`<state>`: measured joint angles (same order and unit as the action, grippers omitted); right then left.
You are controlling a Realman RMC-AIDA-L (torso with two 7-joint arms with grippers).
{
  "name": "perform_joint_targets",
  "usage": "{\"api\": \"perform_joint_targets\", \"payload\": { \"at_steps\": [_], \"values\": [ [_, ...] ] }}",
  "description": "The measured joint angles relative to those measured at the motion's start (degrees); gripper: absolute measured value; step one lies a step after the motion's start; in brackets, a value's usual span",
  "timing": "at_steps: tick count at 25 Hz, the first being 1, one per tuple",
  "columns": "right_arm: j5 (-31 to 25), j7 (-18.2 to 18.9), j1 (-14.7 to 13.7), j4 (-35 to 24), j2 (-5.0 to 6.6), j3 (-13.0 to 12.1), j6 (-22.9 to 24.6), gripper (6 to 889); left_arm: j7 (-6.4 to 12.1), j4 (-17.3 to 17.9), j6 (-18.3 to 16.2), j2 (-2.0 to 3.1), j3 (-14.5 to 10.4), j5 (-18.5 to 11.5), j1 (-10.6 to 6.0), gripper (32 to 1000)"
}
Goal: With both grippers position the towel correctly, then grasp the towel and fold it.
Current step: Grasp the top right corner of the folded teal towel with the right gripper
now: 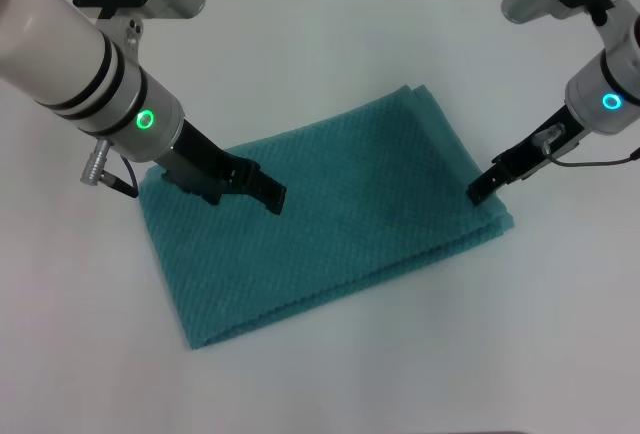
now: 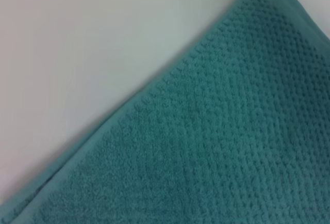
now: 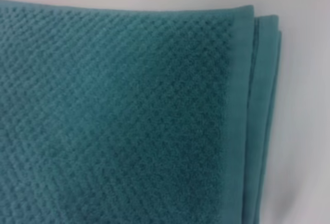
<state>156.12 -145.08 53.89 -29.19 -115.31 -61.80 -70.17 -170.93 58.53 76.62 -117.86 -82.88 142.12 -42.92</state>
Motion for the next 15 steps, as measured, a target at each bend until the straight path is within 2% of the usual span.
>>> {"api": "perform_joint_targets", "payload": {
  "at_steps": [7,15],
  "values": [
    [-0.02,-0.04,-0.15,2.66,-0.33,0.2,4.33,851,0.07,-0.01,-0.65,0.02,-1.19,-1.13,0.13,914],
    [-0.14,-1.18,-1.78,3.2,-0.6,0.31,7.91,850,0.07,-0.56,-1.31,0.03,-1.41,-1.41,-0.07,914]
  ]
}}
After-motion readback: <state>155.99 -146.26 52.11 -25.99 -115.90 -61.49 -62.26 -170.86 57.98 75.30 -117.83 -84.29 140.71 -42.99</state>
